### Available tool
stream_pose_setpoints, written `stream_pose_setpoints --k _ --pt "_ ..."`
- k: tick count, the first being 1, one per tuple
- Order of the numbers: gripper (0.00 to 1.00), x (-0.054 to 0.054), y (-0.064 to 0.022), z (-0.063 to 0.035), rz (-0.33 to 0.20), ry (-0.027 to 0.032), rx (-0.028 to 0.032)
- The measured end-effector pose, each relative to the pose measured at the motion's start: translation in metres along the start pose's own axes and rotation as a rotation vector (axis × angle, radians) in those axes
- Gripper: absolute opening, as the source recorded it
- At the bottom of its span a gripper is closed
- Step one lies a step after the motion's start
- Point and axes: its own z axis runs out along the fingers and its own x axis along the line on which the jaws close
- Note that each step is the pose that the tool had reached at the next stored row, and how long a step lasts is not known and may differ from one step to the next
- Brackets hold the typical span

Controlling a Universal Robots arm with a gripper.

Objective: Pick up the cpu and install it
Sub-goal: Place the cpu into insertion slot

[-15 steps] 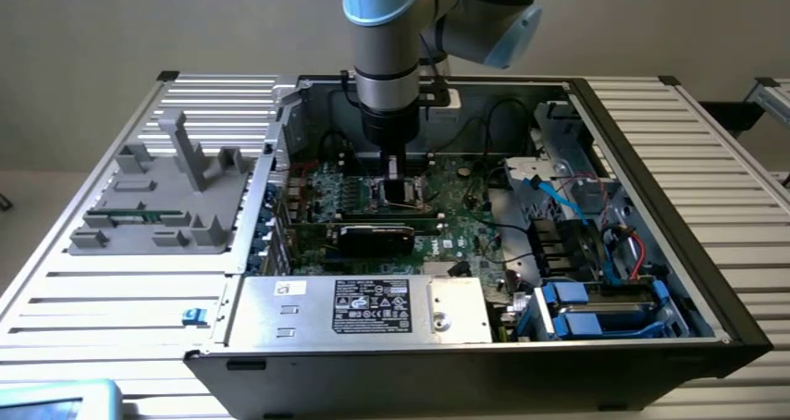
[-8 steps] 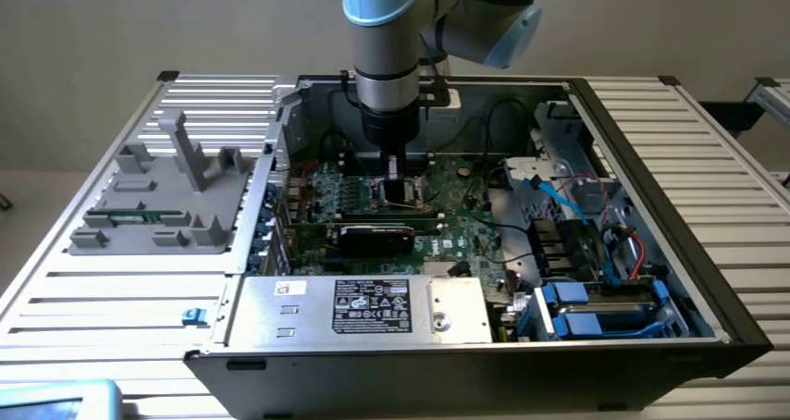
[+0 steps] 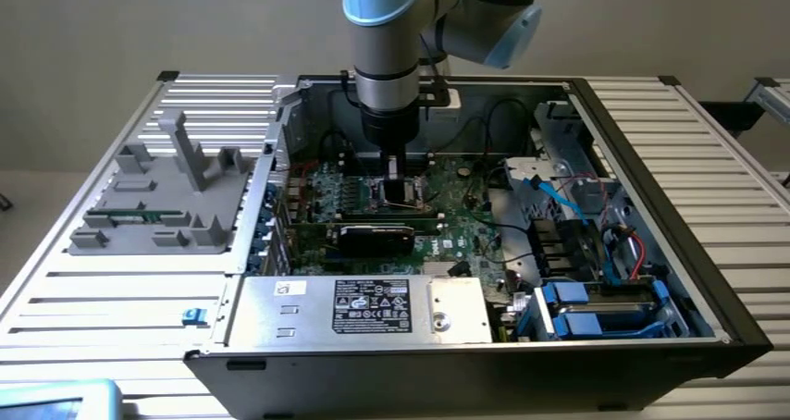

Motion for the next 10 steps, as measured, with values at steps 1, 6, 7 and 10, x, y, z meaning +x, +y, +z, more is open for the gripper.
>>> stream_pose_setpoints --k 1,6,7,10 --pt "0.56 0.0 0.0 0.0 0.0 0.0 0.0" --pt "0.56 0.0001 0.0 0.0 0.0 0.0 0.0" --pt "0.56 0.0001 0.0 0.0 0.0 0.0001 0.0" --pt "0.56 0.0001 0.0 0.0 0.0 0.0 0.0"
